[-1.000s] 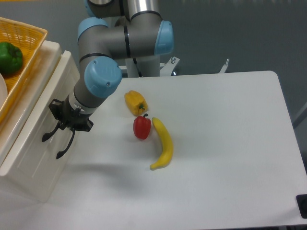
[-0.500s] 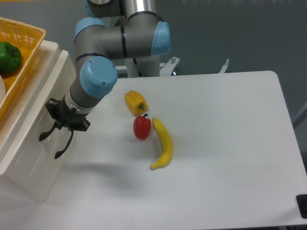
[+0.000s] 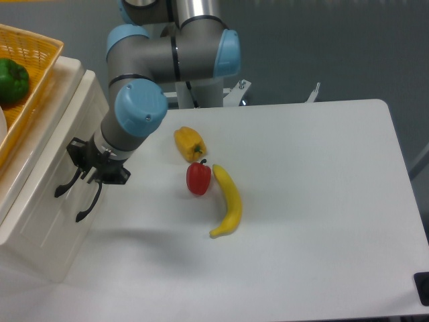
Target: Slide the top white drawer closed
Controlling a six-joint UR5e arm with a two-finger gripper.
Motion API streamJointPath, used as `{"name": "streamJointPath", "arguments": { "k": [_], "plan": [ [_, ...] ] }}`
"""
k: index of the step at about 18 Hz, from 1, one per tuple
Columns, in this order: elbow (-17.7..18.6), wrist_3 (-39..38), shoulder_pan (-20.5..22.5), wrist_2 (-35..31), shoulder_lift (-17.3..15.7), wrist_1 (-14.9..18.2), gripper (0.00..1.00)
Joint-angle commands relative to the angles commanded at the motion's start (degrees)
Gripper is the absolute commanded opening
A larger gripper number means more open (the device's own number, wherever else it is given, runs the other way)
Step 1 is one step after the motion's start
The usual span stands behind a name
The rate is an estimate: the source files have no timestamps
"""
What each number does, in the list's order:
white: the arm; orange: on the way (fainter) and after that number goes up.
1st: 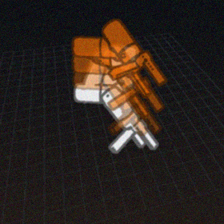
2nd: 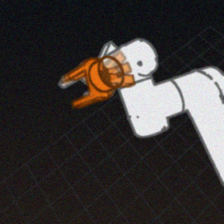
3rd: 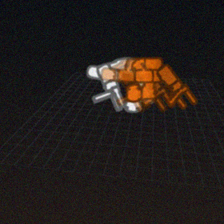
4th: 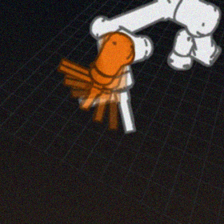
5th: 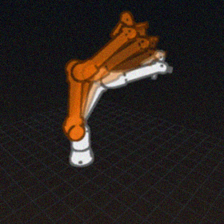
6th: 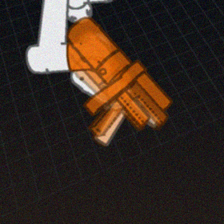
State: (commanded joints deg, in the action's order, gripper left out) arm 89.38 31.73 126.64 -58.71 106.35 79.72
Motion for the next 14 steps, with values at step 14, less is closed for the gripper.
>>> {"name": "streamJointPath", "arguments": {
  "k": [14],
  "plan": [
    [-1.8, 7.4, 16.3, -10.0, 2.5, -7.8, 1.00]
  ]
}}
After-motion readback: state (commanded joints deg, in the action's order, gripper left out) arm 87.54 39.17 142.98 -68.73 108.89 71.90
